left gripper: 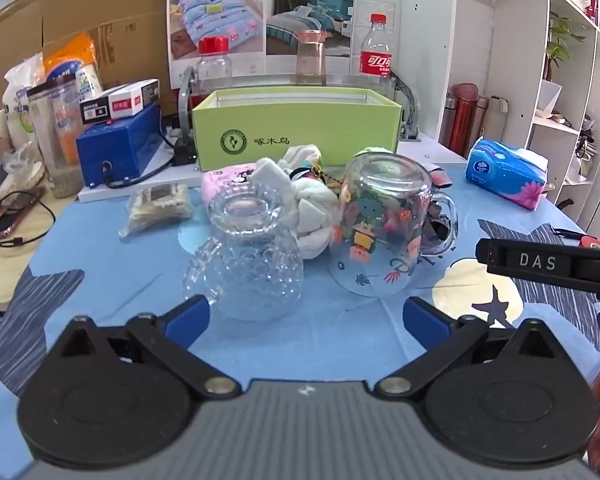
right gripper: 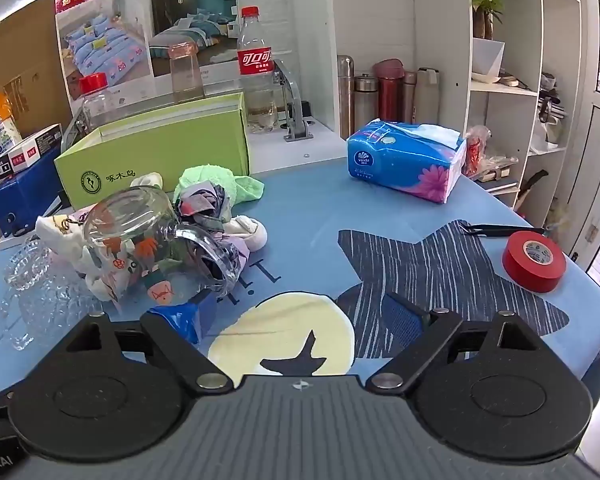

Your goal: Organize soft objects

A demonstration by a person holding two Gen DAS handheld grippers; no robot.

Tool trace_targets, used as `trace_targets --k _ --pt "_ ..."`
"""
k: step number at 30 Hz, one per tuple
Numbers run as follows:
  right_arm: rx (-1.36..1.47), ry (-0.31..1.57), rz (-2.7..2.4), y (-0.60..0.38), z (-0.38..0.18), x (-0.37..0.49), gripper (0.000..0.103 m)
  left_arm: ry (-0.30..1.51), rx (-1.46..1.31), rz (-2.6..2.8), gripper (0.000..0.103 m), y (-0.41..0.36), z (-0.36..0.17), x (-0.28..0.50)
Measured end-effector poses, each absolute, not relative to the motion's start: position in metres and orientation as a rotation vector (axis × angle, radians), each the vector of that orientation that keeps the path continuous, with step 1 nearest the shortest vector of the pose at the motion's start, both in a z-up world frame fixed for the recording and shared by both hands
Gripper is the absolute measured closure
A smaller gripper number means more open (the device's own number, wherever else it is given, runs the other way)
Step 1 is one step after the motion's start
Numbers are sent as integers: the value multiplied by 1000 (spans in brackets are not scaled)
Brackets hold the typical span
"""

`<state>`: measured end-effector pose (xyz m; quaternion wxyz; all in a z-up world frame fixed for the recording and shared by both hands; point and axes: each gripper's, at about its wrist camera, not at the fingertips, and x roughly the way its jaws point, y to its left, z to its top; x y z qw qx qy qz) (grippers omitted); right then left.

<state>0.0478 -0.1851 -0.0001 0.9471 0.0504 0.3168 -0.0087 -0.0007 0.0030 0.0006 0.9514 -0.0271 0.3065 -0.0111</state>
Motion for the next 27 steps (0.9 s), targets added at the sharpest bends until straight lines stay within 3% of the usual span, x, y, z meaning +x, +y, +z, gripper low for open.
trace_targets --k 27 --pt "91 642 1 -179 3 46 26 635 -52 7 0 4 2 0"
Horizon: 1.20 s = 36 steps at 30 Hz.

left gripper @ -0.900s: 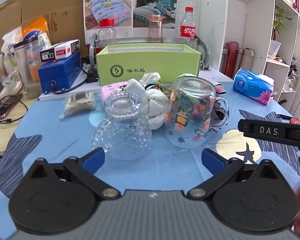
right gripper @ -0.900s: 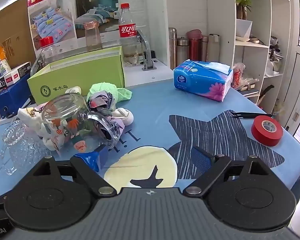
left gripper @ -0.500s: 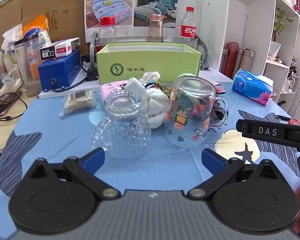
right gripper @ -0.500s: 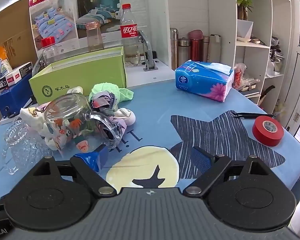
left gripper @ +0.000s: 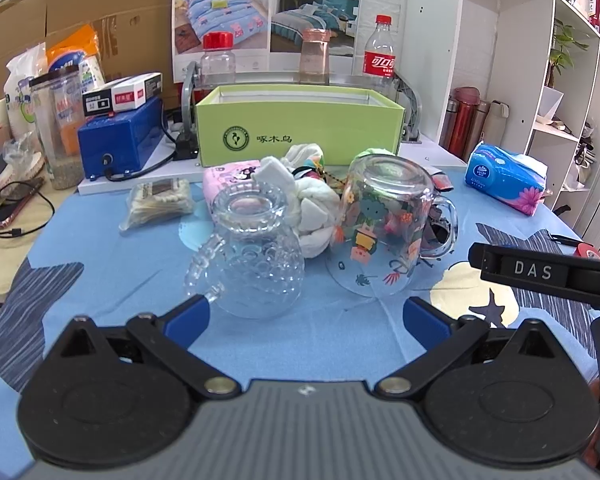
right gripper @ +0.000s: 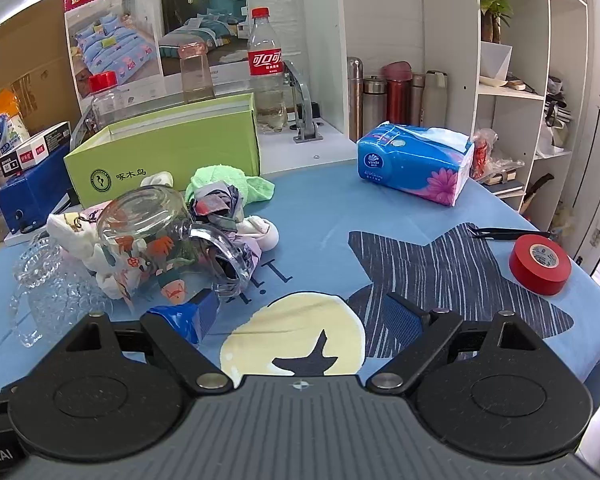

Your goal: Organize soft objects

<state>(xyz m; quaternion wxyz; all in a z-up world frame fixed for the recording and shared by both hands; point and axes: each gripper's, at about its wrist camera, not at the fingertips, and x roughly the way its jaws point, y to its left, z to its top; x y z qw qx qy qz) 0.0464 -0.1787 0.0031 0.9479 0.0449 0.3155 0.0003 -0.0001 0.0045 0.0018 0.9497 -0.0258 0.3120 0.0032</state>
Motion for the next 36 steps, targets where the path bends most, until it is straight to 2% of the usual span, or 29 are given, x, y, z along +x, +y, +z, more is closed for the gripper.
trace_targets --k 36 --pt "74 657 15 -172 -1 48 26 664 -63 -3 0 6 -5 4"
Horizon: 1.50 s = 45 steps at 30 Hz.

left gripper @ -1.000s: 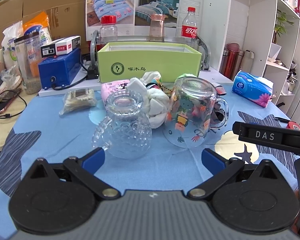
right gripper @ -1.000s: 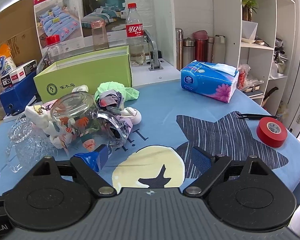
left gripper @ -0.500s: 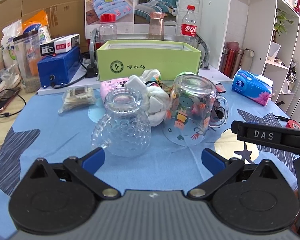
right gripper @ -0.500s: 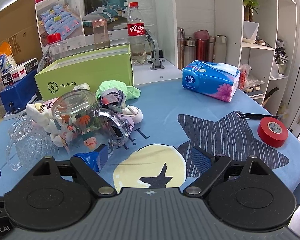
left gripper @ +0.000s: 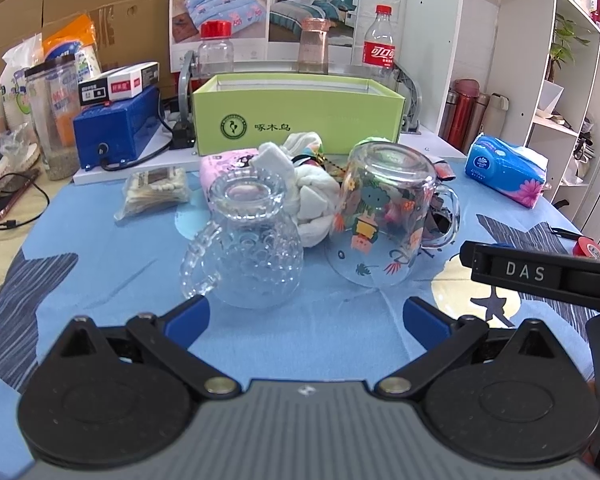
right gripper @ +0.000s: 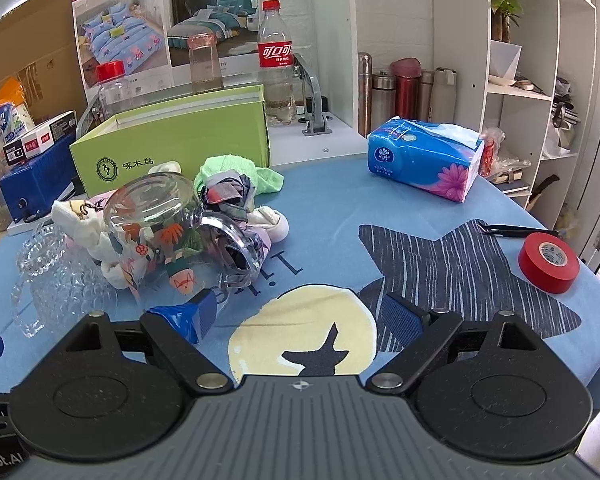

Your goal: Organize soft objects

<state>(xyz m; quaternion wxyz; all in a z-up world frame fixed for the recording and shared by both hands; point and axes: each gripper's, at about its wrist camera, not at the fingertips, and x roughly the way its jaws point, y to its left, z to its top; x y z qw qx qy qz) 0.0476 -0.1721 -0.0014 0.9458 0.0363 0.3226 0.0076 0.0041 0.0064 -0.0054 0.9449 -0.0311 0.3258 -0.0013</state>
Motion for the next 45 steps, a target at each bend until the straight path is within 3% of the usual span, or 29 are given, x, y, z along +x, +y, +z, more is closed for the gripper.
trace_targets --k 5,12,18,24,29,36,45 --pt "78 647 29 -176 1 46 26 656 -86 -31 0 16 4 -1" --pt "86 624 -4 -203 29 54 26 501 -125 26 0 71 68 0" --pt "72 647 157 -185 62 147 26 496 -141 192 1 120 91 58" --pt "-78 873 306 -122 21 260 27 610 -218 260 1 154 64 99" --pt "-164 995 256 -129 -18 287 27 680 -219 303 1 171 43 122" --pt "-143 922 22 -210 -6 254 27 719 -187 292 1 180 33 152" --pt "234 662 183 -218 27 190 26 777 -261 178 1 176 31 186"
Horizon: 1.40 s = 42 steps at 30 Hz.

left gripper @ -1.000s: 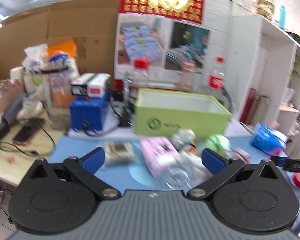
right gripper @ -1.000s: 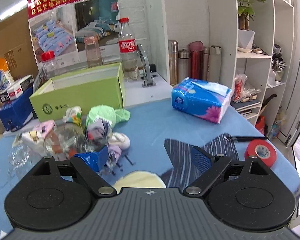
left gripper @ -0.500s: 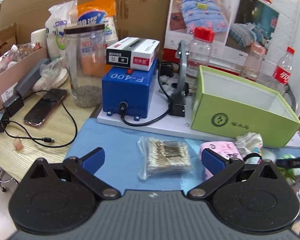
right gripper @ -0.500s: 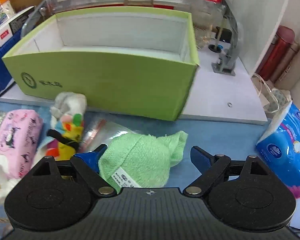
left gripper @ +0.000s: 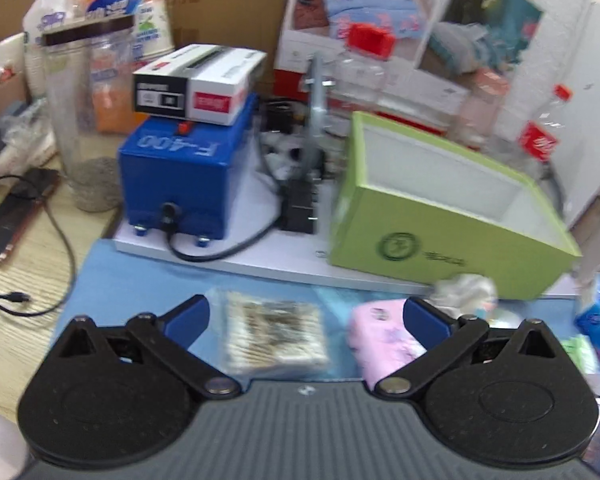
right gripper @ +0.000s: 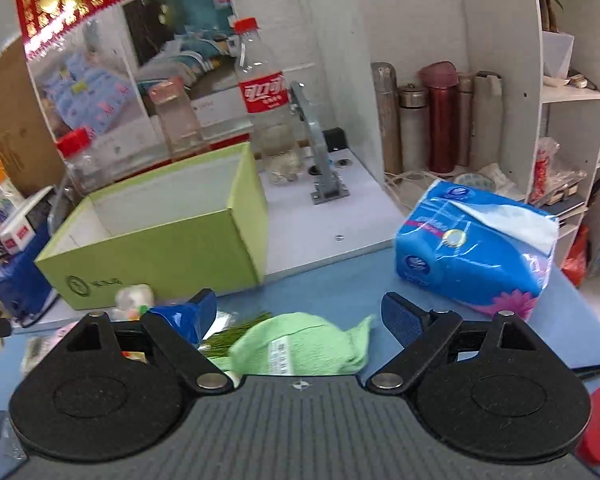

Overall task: Organize soft objects
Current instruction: 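Move the left tool over the cotton swab bag while the right tool approaches the white glove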

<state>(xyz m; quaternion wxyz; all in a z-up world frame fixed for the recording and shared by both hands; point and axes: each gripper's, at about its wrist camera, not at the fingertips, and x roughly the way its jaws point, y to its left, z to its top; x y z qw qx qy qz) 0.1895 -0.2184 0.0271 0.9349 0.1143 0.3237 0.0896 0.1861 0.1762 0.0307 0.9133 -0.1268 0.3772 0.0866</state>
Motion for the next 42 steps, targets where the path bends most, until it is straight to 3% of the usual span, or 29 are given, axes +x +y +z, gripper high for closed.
trace_targets --k 3,8,14,24,32,39,42 --pt "276 687 217 -215 11 182 26 820 -174 279 1 187 19 195" --pt "385 736 217 -228 -11 182 26 897 -266 283 1 203 2 218" --pt "373 693 177 -234 0 175 26 995 -189 305 1 188 -31 238" --pt "414 698 199 -233 -3 168 26 943 -102 239 1 192 -33 138" --pt "402 654 206 -229 12 157 26 868 -117 383 1 213 -8 106" --pt "393 644 194 -230 16 166 26 787 -303 475 1 187 -12 172" --pt "378 660 174 -237 12 166 26 867 -313 531 1 192 -33 195"
